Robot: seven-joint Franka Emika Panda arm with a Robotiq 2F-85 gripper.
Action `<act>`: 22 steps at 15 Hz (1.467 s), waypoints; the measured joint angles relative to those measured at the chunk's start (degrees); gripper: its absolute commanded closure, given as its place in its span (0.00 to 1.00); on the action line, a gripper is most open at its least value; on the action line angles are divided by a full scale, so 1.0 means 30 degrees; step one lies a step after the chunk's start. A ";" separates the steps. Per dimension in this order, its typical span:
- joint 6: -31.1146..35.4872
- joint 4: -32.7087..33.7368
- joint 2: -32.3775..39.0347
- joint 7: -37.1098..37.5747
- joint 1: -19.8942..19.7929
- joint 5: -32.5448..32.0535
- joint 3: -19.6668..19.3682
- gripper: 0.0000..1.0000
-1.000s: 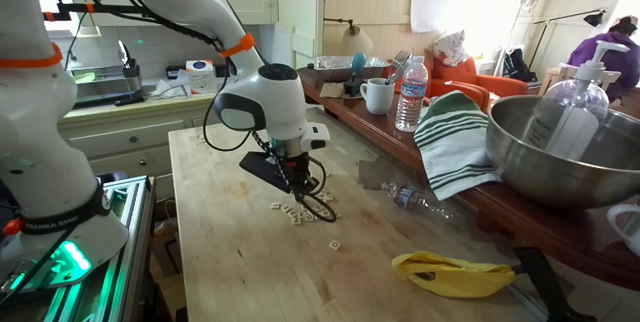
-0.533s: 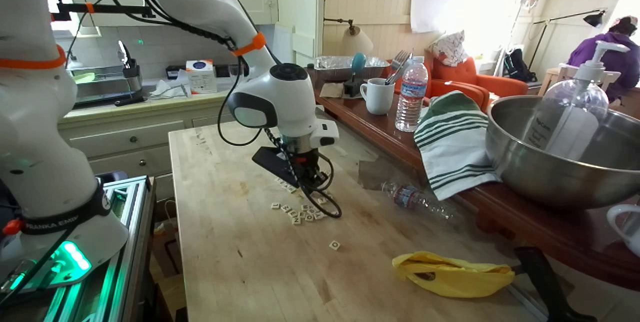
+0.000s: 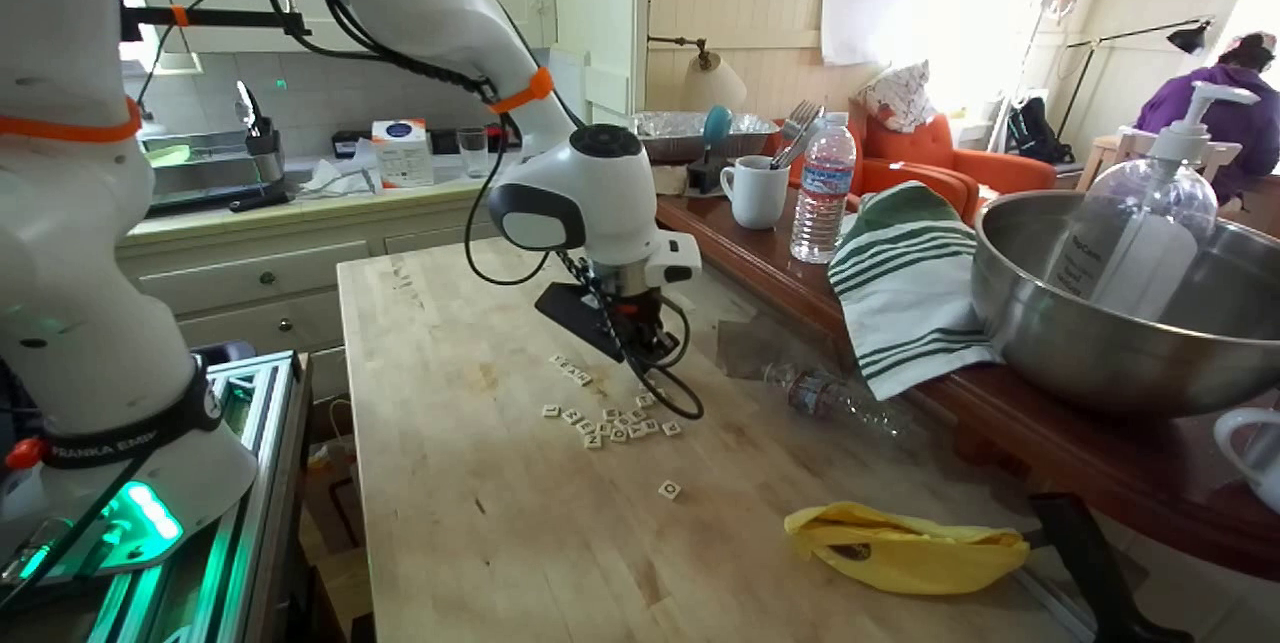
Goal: Move some of the letter tiles backwards
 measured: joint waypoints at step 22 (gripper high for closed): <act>0.0165 0.1975 0.1355 0.1174 -0.0005 0.0435 0.0554 1.00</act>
